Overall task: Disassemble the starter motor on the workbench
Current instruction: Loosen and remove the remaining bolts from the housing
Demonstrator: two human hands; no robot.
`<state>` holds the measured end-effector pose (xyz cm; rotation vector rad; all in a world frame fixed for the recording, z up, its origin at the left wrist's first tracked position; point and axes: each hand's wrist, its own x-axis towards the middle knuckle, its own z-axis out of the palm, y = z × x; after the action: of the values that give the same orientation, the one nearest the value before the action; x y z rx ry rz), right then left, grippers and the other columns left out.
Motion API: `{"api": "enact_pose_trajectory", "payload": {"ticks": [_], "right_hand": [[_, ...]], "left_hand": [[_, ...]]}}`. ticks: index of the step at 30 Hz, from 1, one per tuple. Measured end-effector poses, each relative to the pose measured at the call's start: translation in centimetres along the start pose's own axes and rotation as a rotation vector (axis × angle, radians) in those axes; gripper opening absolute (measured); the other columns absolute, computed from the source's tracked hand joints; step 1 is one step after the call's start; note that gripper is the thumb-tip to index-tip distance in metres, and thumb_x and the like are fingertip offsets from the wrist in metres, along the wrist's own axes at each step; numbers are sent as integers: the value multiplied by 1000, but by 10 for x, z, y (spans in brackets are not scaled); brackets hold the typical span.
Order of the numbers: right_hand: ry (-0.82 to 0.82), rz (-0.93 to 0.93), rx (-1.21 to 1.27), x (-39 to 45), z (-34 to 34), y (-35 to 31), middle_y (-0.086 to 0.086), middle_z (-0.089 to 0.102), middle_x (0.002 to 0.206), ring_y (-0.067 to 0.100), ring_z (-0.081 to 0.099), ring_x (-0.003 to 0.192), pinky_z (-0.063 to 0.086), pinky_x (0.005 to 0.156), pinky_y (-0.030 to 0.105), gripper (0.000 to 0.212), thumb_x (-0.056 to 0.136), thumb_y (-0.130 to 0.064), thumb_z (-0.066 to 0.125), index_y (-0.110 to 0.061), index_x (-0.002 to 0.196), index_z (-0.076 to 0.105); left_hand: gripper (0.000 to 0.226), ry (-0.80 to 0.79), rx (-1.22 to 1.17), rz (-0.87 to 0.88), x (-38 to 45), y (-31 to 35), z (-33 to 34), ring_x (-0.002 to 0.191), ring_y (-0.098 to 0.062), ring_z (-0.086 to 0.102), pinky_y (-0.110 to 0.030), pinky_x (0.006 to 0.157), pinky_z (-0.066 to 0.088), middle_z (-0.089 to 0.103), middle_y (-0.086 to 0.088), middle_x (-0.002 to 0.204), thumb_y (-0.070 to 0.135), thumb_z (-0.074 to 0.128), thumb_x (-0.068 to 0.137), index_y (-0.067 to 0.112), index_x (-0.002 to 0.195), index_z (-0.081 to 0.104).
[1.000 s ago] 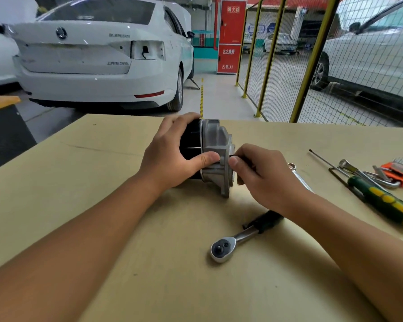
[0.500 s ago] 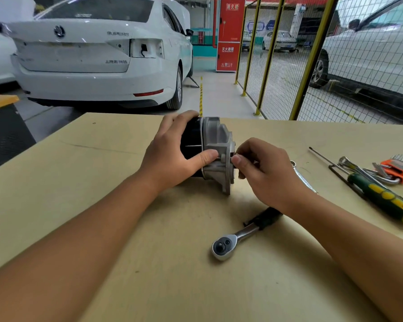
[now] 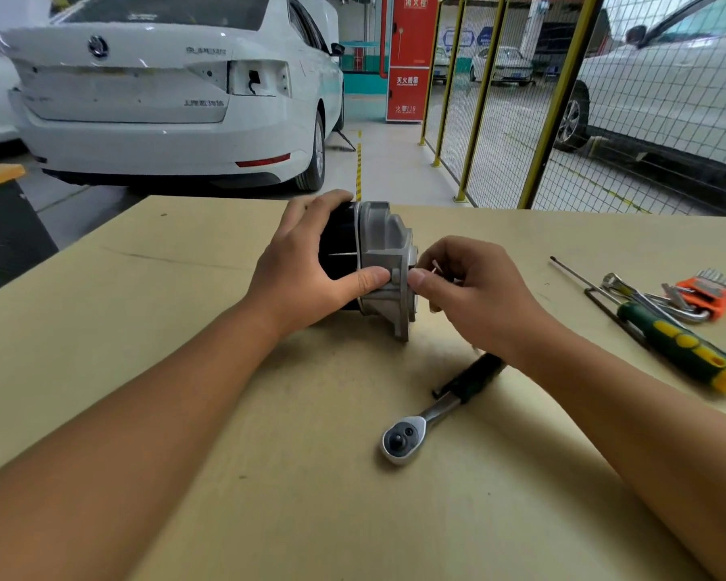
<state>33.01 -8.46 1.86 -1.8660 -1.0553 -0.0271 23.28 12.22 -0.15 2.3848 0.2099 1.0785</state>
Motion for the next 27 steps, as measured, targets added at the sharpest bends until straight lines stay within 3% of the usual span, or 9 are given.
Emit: {"api": "enact_pose_trajectory", "payload": {"ticks": [4, 7, 10, 15, 19, 27], "right_hand": [[-71, 25, -210, 0, 1, -3, 2, 66, 60, 10, 61, 58, 47, 64, 34, 42, 101, -39, 55, -9, 73, 65], [-91, 30, -188, 2, -6, -4, -1, 68, 65, 3, 61, 58, 45, 58, 21, 28, 98, -35, 63, -12, 82, 68], [-93, -7, -183, -1, -17, 0, -3, 68, 68, 6, 61, 62, 46, 61, 27, 17, 94, -30, 68, -14, 87, 68], [-399, -35, -195, -7, -41, 7, -7, 70, 71, 1, 60, 60, 42, 56, 11, 14, 97, -26, 66, -19, 84, 68], [-552, -131, -285, -7, -45, 5, -15, 66, 78, 0, 58, 69, 41, 61, 9, 7, 90, -29, 74, -24, 85, 72], [-663, -67, -375, -6, -52, 7, -23, 68, 76, -5, 58, 68, 40, 62, 6, 8, 84, -32, 81, -35, 79, 76]], "left_hand": [[94, 11, 7, 0, 0, 0, -1, 119, -6, 53, -42, 92, 56, 46, 12, 136, 77, 74, 63, 41, 144, 43], [94, 2, 18, 5, 1, -1, -1, 122, -8, 52, -42, 96, 54, 47, 12, 138, 80, 72, 64, 42, 144, 43], [93, 7, 17, 1, 1, -2, -1, 123, -8, 52, -40, 97, 52, 47, 12, 137, 80, 72, 63, 43, 144, 43], [91, -2, 19, 6, 1, -4, 0, 121, -9, 52, -35, 97, 48, 48, 10, 135, 80, 72, 65, 43, 143, 44], [91, -7, 10, 7, 1, -4, 0, 122, -10, 51, -33, 98, 46, 48, 9, 136, 81, 72, 66, 42, 144, 43], [93, -18, 4, -2, 0, -3, -2, 122, -8, 50, -35, 97, 48, 46, 12, 138, 81, 72, 65, 42, 144, 42]]}}
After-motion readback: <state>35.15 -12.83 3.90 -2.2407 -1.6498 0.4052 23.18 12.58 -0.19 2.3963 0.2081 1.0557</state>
